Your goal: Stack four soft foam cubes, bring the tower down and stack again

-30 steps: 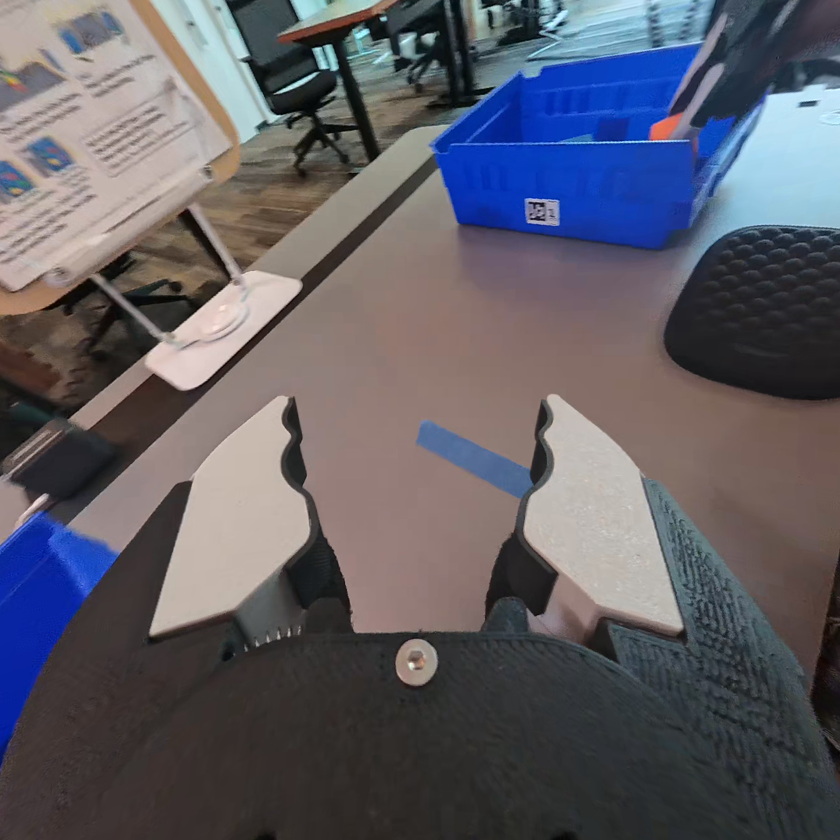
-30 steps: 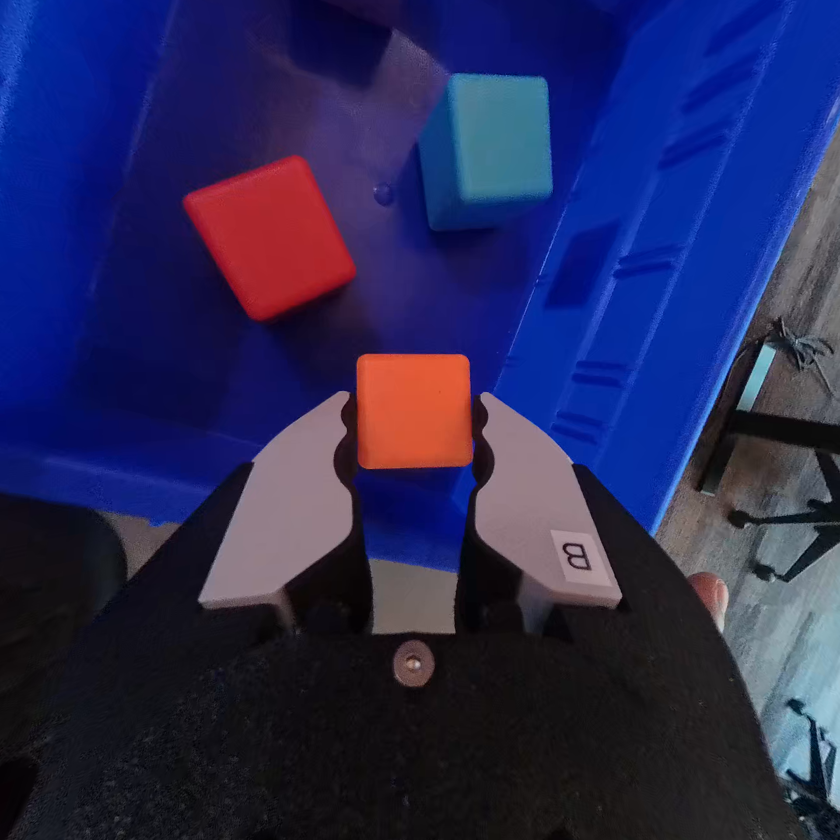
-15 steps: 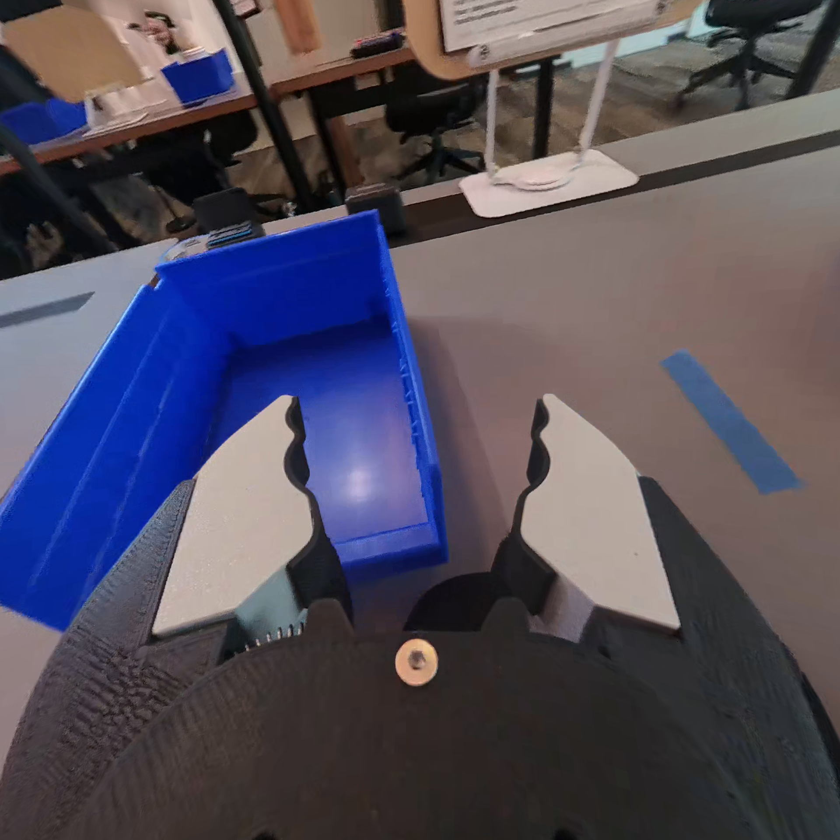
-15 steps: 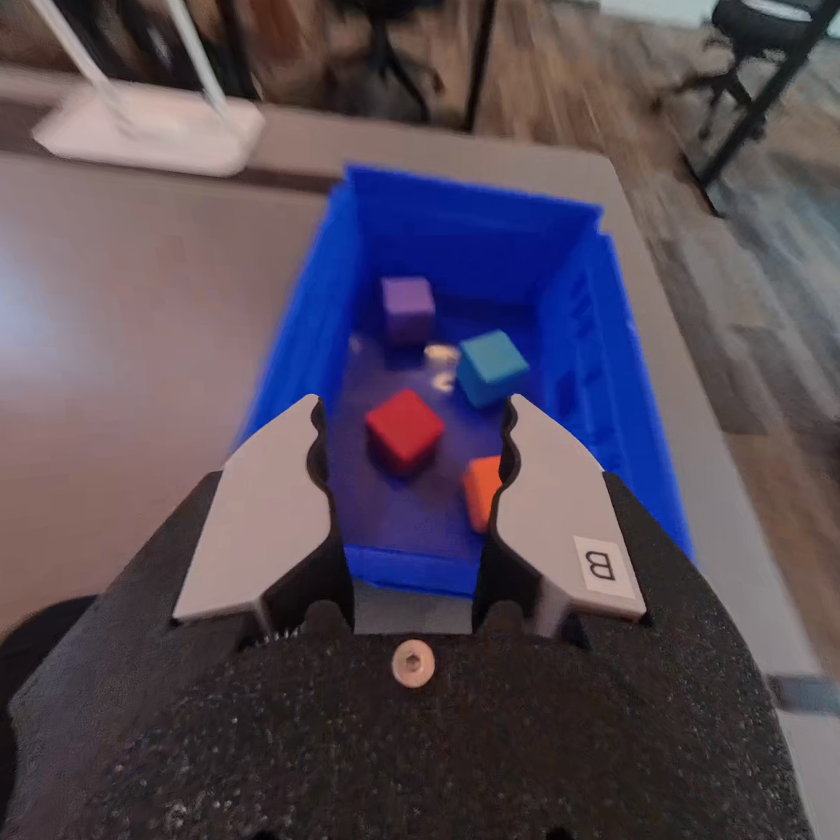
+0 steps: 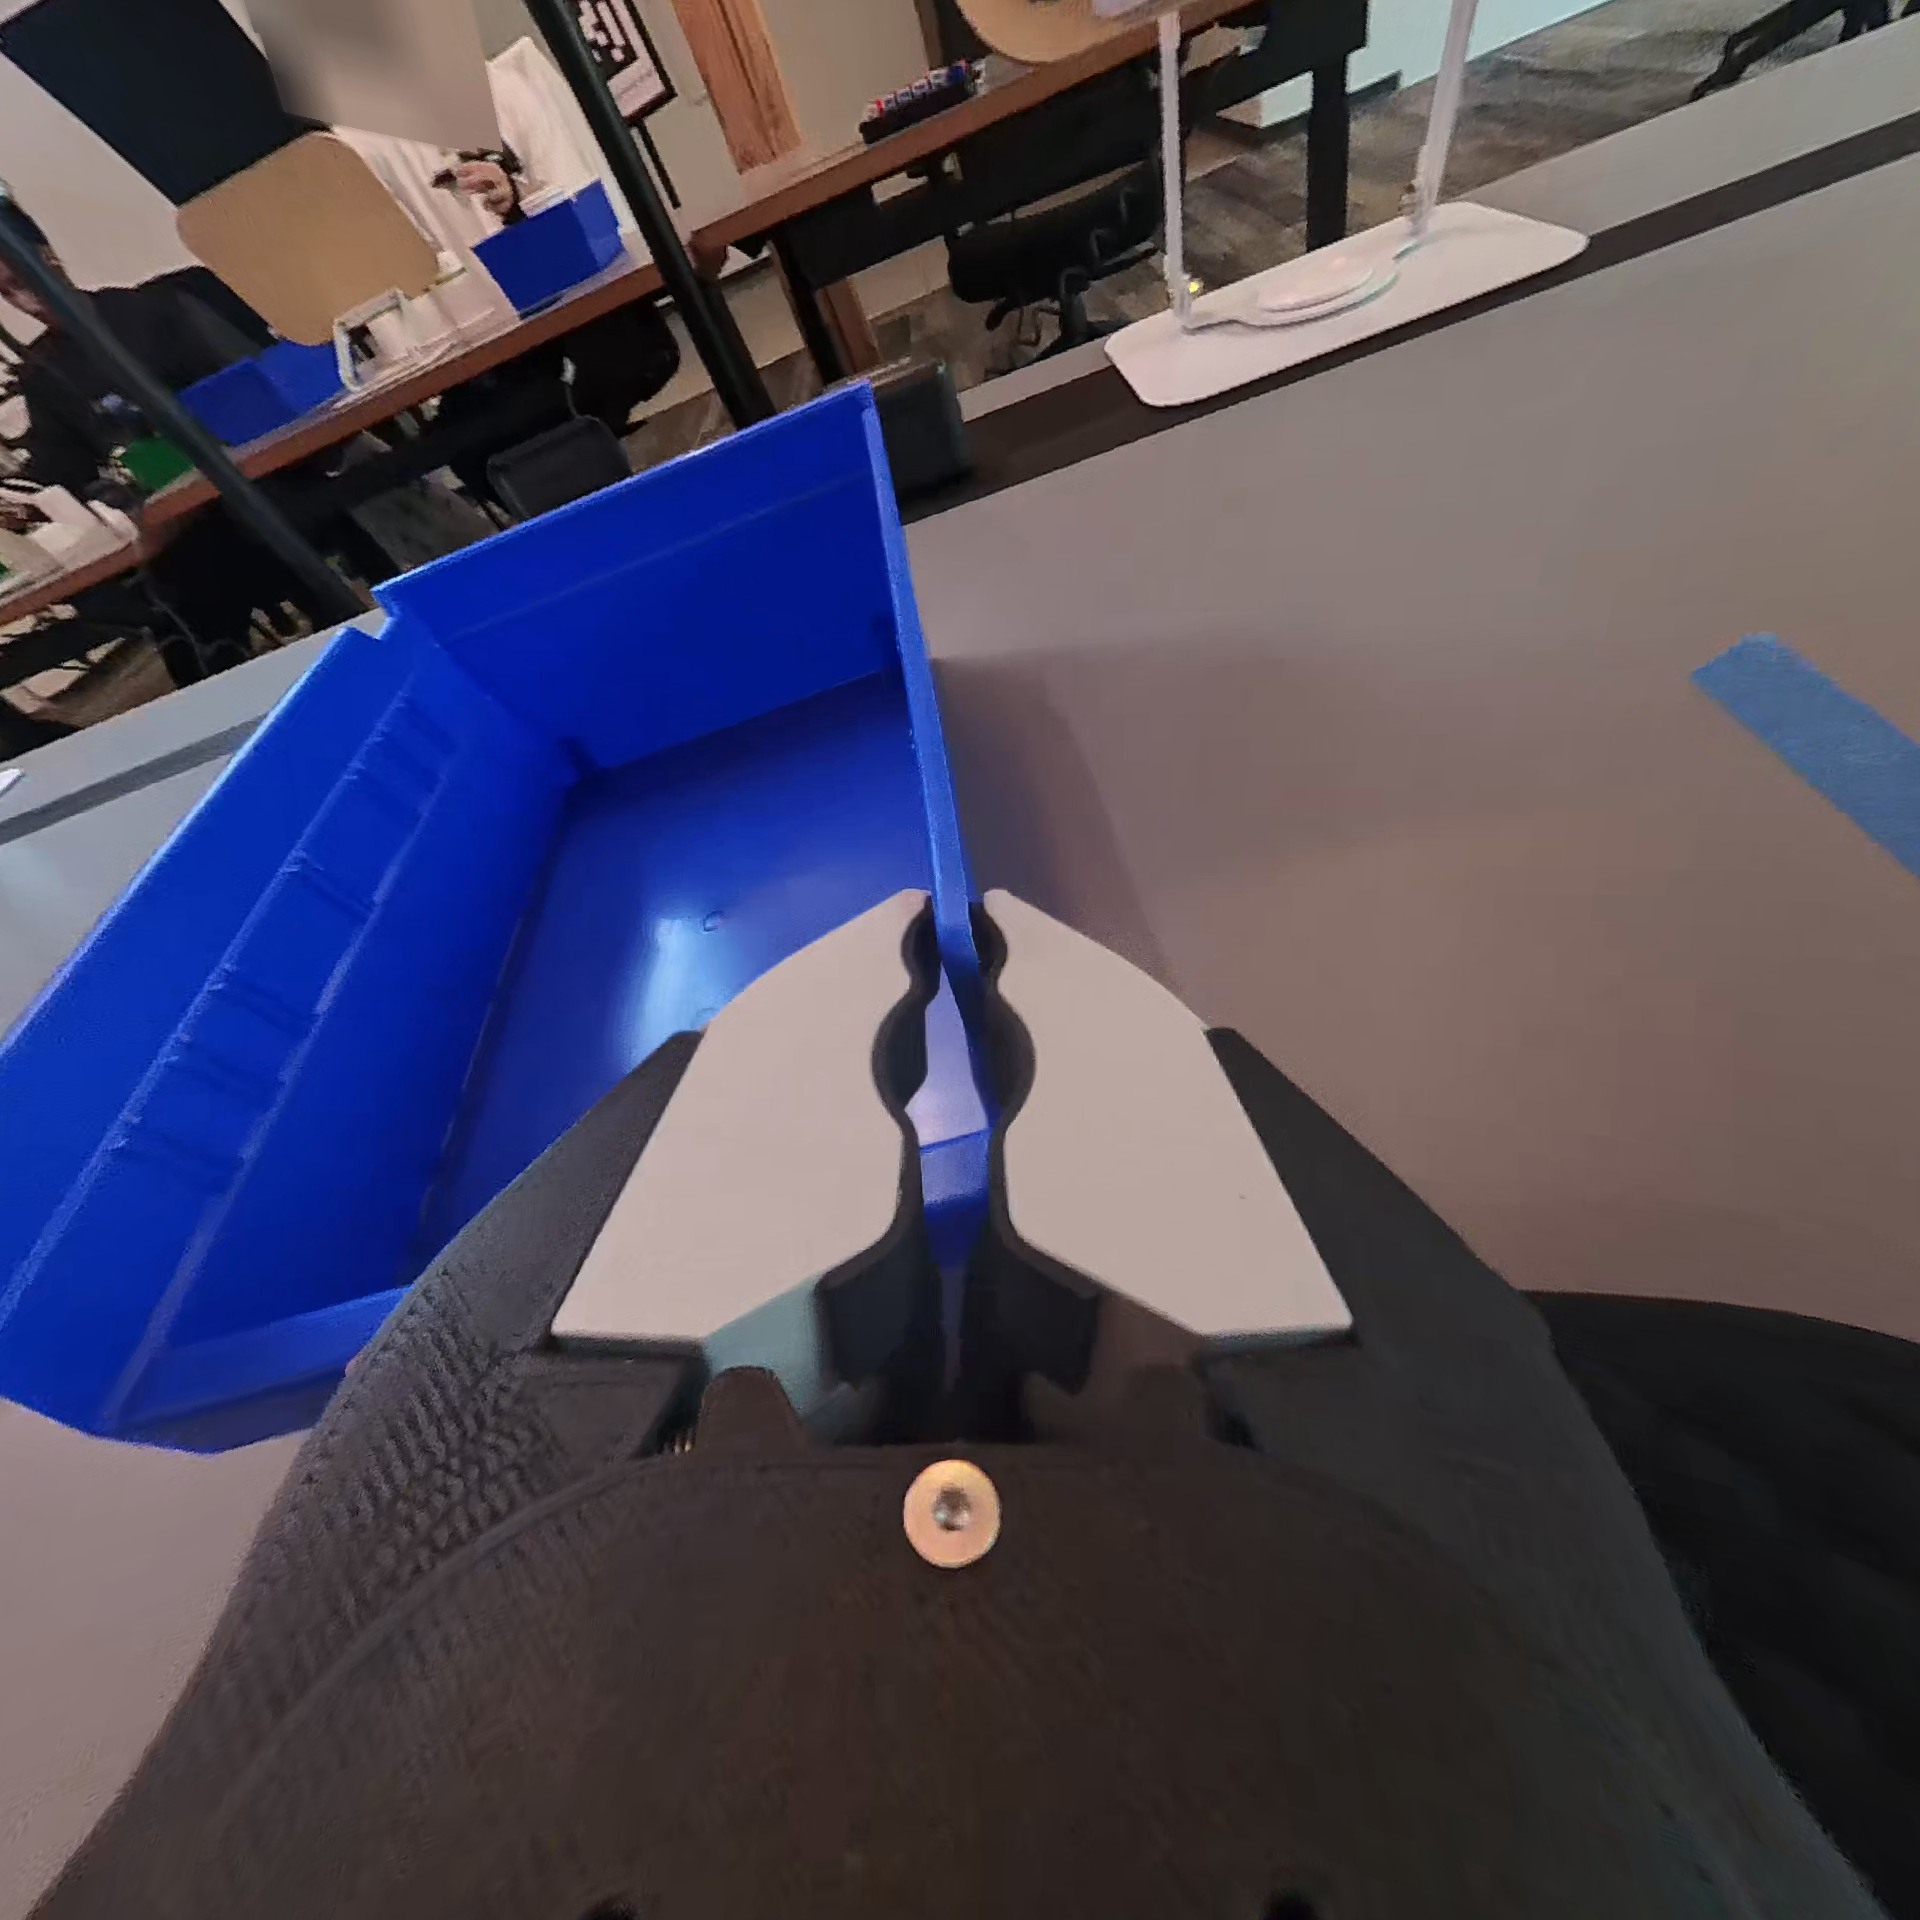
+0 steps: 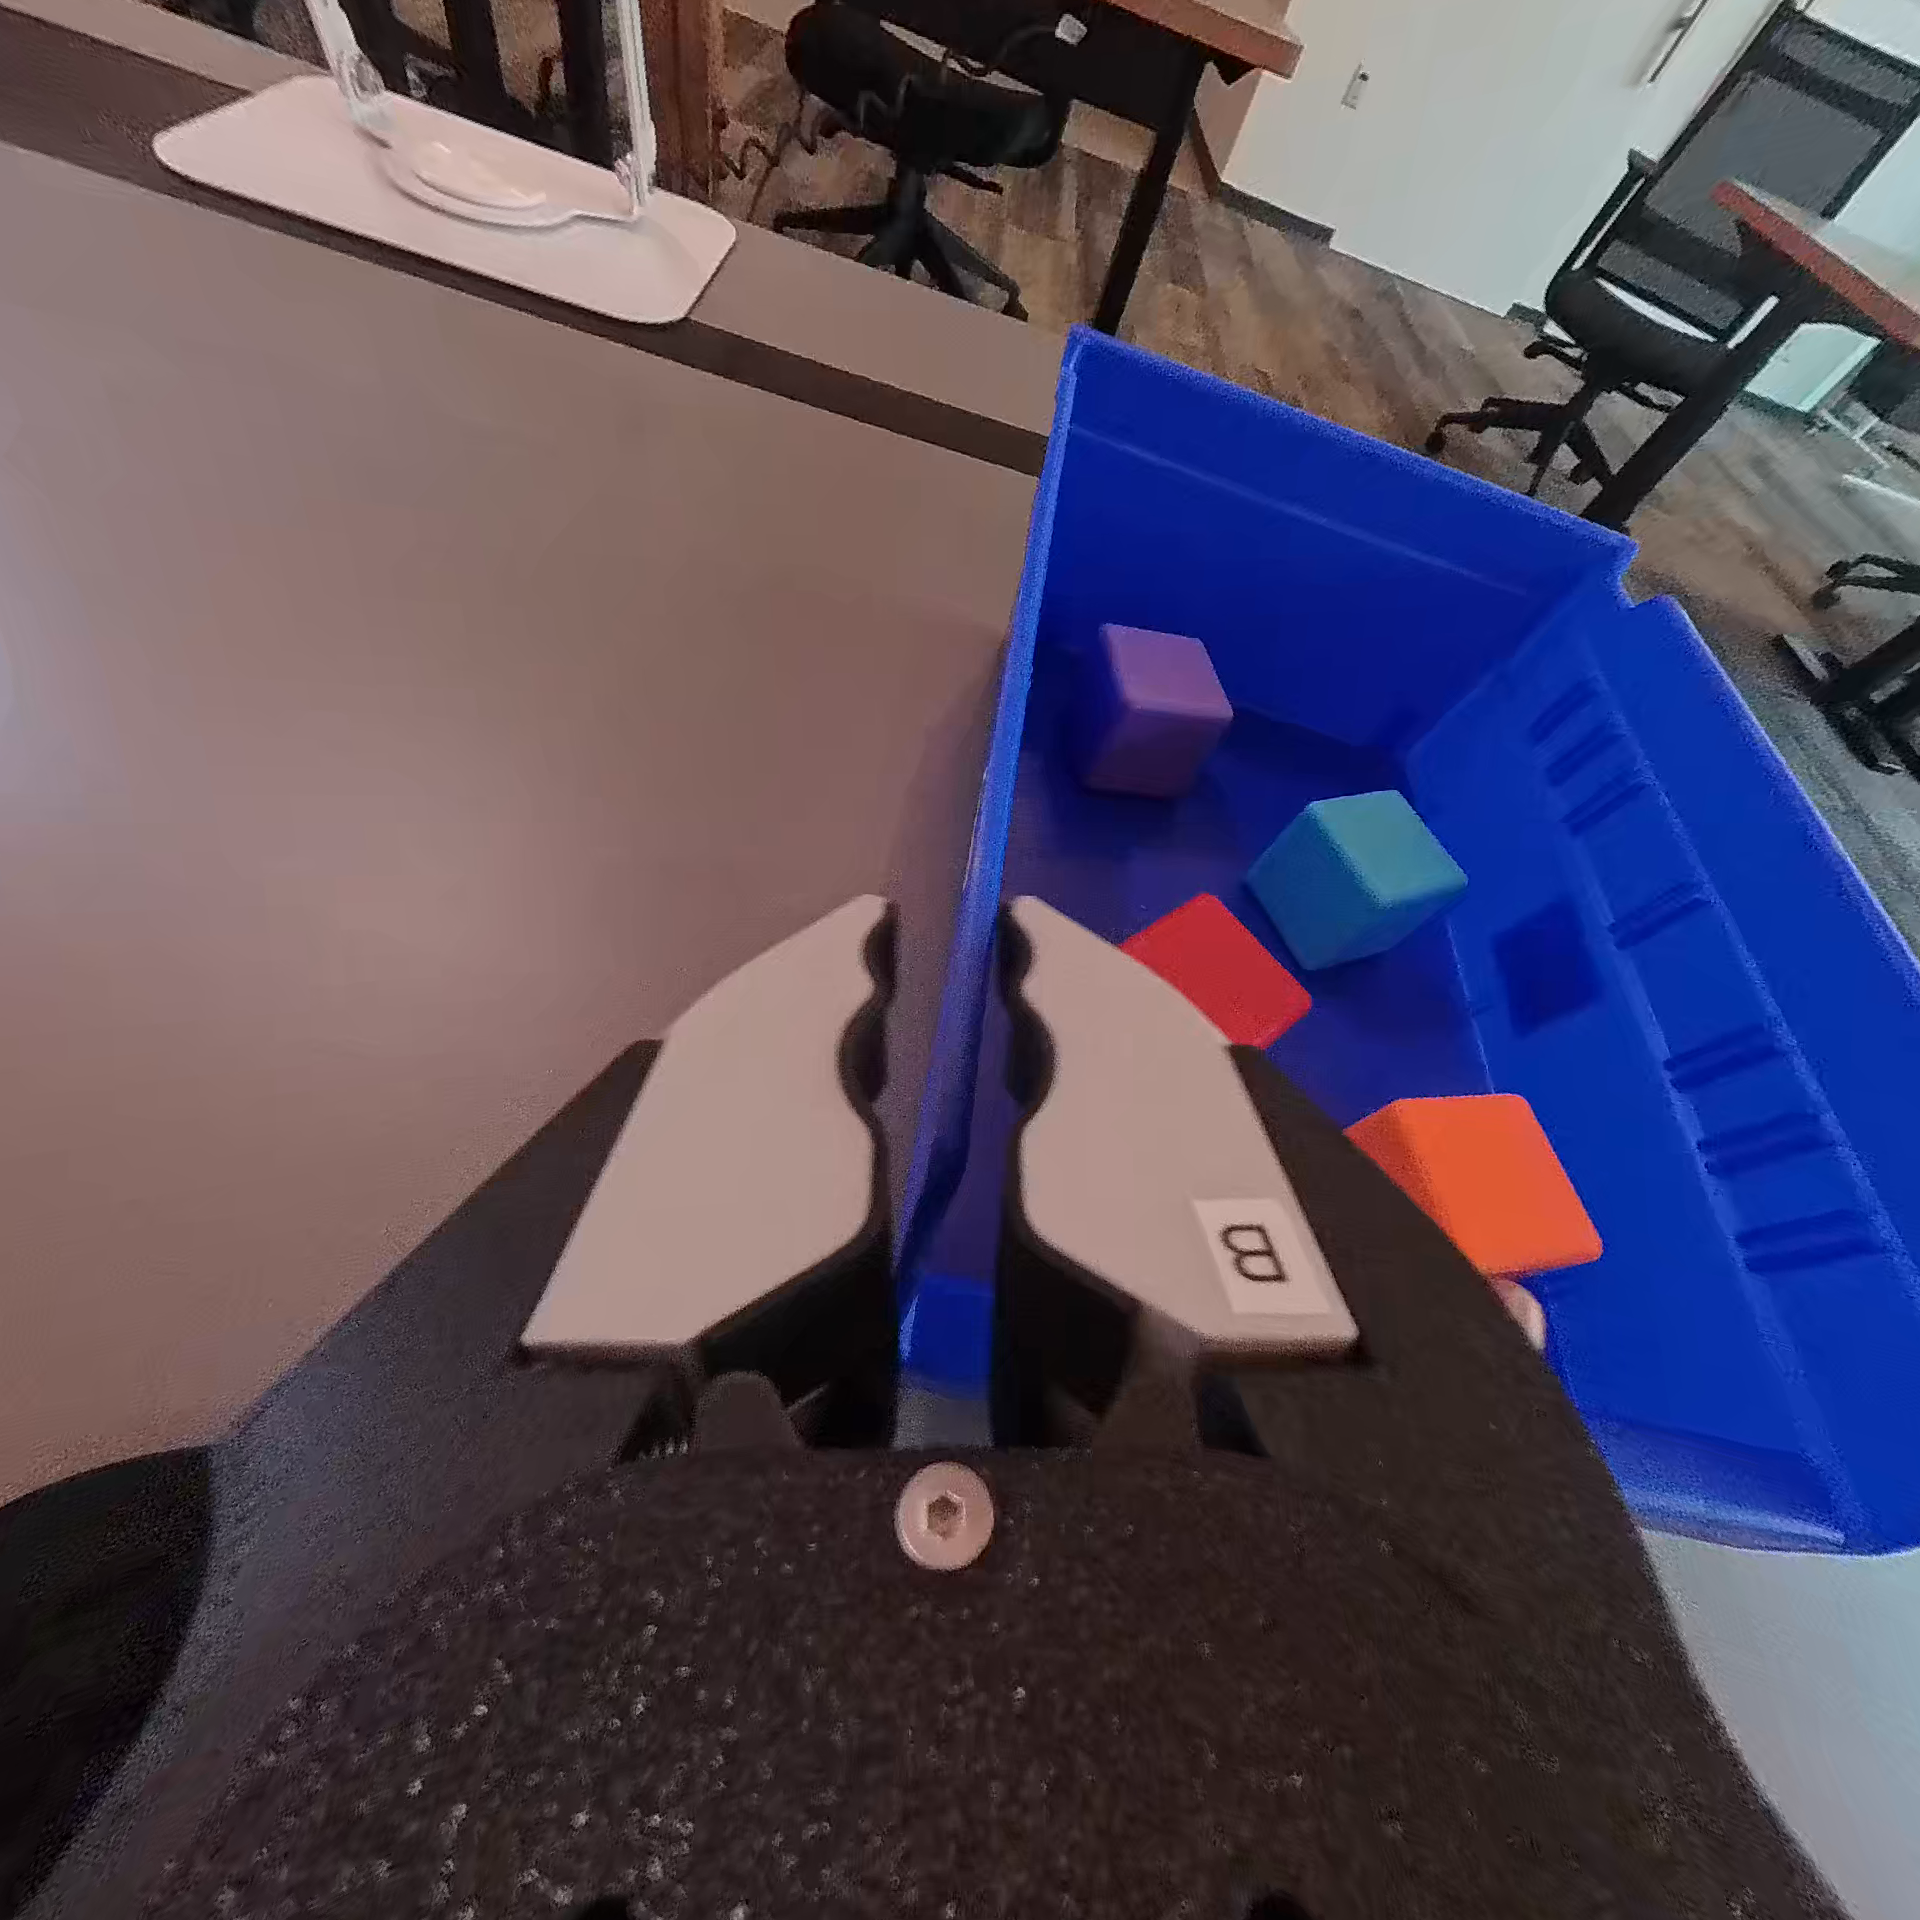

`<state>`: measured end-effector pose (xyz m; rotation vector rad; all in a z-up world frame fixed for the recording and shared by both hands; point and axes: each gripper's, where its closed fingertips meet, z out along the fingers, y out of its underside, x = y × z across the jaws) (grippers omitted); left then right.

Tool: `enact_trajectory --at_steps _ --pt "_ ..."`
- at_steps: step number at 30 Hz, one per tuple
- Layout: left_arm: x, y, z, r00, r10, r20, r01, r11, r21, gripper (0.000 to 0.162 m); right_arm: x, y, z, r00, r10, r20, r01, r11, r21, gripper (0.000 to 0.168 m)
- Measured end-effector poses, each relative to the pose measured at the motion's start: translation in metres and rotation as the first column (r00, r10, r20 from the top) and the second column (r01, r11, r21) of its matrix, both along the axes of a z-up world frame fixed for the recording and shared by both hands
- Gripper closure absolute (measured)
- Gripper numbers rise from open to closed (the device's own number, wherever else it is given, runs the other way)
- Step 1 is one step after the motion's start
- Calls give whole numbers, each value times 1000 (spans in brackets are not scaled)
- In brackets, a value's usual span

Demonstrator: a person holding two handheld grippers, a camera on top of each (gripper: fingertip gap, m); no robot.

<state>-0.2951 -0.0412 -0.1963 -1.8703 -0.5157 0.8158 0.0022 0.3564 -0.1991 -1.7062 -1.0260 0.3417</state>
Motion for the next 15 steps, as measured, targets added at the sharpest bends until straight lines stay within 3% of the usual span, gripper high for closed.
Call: enact_trajectory --at_steps 2,9,12,15 --pt "2 1 0 998 -53 36 51 998 39 157 1 2 -2 1000 -12 -6 12 1000 2 165" --pt "6 -10 1 961 -273 35 268 958 101 155 -1 2 -3 997 73 -21 -73 997 -20 164" --pt "11 -17 2 915 -403 8 399 908 132 156 -3 2 -3 990 133 -34 -134 991 -23 164" --pt "20 -23 3 824 -566 -11 561 814 154 158 -6 2 -2 976 213 -45 -214 977 -17 164"
